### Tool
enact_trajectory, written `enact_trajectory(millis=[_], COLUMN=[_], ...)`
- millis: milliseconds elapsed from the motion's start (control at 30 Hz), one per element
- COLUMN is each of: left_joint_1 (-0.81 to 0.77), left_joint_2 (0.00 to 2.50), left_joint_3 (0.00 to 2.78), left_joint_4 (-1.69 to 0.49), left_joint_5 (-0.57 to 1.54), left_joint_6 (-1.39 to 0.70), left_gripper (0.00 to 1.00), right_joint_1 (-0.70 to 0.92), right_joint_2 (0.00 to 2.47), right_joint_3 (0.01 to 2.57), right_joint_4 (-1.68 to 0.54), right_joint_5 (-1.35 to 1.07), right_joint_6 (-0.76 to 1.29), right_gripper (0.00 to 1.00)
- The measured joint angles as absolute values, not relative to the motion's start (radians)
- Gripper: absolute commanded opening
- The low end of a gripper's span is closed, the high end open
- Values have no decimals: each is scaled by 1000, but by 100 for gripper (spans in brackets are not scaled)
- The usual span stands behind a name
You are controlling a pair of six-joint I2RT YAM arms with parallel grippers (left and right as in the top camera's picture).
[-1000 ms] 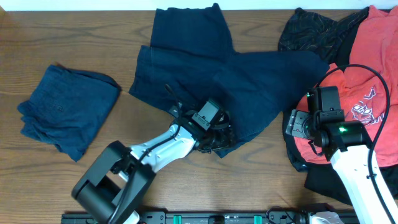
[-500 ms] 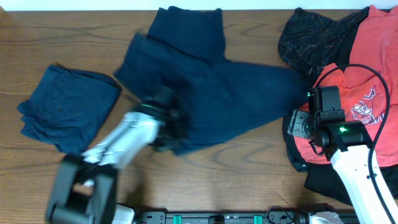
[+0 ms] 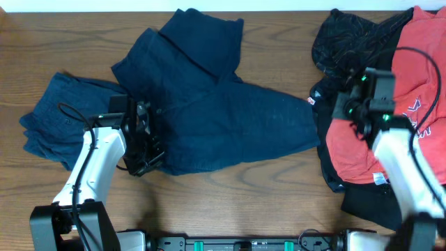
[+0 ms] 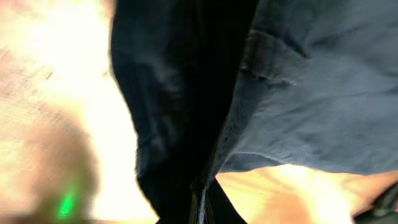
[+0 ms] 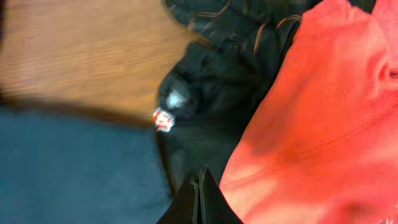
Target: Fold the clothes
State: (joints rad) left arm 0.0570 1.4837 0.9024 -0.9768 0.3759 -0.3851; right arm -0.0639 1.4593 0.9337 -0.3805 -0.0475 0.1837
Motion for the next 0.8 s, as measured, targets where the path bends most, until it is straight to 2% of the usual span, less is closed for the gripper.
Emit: enact_trajectory(millis=[167,500,667,800], left_joint_1=[57,57,57,57], left_joint_2=[1484,1484,1484,1484], left_joint_3=[897,896,896,896], left_joint_4=[-1021,-976,-973,-972], left_joint_5=[303,269,262,262], left_joint_6=[-369,-365,-365,-365], left_gripper=[6,6,6,6], right_joint_1=[-158,-159,-165,-231], right_joint_2=[1685,2007,2020,2017], right_joint_3=[1050,1132,1169,1208], right_joint_4=[-300,-185,-210,-292], right_joint_5=[-188,-360,-250,16], right_joint_6=[128,67,99,191], right_gripper=[1,1,1,1])
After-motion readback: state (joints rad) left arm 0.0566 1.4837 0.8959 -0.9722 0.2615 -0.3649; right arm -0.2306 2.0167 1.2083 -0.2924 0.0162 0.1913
